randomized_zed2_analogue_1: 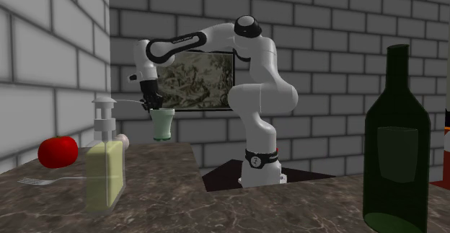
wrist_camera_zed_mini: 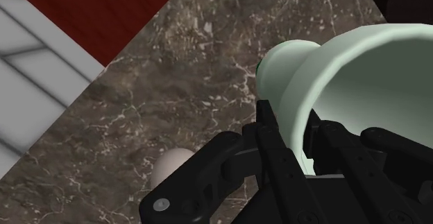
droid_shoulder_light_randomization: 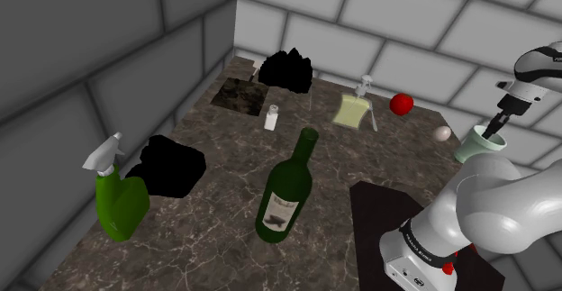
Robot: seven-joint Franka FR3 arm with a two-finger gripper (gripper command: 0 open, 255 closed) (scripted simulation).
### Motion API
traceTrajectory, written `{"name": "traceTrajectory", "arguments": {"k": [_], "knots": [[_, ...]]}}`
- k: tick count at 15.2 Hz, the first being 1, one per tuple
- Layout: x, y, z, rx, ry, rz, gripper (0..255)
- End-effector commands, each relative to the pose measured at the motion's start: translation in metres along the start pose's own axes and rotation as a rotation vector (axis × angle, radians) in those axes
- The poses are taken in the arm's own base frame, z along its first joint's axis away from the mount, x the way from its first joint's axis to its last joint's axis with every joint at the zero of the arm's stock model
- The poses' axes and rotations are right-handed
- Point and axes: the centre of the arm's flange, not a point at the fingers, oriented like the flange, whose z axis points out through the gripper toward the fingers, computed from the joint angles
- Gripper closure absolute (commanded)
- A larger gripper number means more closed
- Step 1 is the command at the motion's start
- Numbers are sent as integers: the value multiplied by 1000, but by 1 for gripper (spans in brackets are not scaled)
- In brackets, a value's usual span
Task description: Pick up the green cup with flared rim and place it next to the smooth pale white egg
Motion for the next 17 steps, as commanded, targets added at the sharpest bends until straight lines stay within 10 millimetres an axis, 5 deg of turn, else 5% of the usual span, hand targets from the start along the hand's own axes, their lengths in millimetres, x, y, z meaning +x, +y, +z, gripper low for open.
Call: {"name": "traceTrajectory", "arguments": {"k": [1,5,13,14,17], "knots": [[0,1,10,-1,0,0,255],[2,4,32,-1,0,0,255],[2,4,32,-1,0,0,255],[2,4,32,-1,0,0,0],[2,4,32,-1,0,0,0]]}}
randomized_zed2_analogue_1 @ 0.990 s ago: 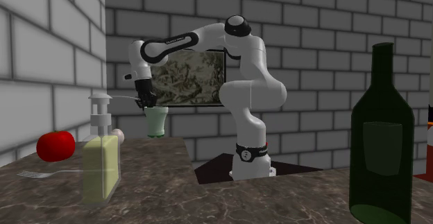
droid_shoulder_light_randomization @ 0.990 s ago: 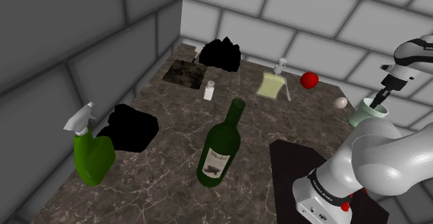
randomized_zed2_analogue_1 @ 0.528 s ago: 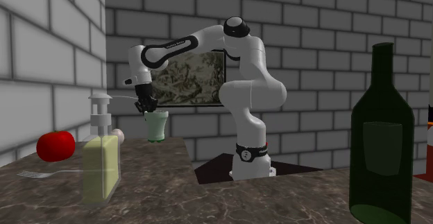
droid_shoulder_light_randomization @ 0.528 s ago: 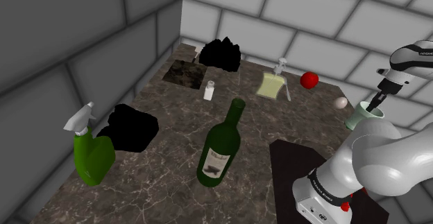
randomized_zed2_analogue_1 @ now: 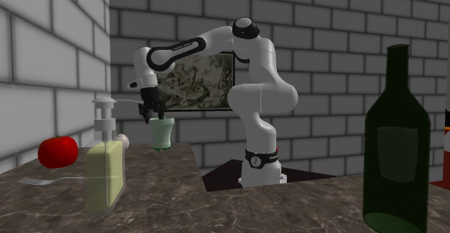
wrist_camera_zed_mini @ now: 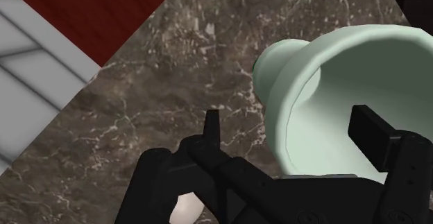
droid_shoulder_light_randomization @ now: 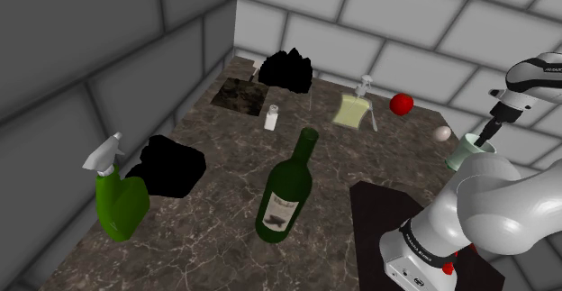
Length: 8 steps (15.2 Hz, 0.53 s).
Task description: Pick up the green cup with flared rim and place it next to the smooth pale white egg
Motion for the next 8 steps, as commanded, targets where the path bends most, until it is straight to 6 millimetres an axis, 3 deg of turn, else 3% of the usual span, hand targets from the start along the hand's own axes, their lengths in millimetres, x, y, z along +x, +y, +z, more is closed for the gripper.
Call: {"name": "traceTrajectory", "arguments": {"k": [1,2,6,8], "knots": [[0,0,0,0,0,0,0],[0,0,0,0,0,0,0],[0,0,-50,0,0,0,0],[0,0,-50,0,0,0,0]]}}
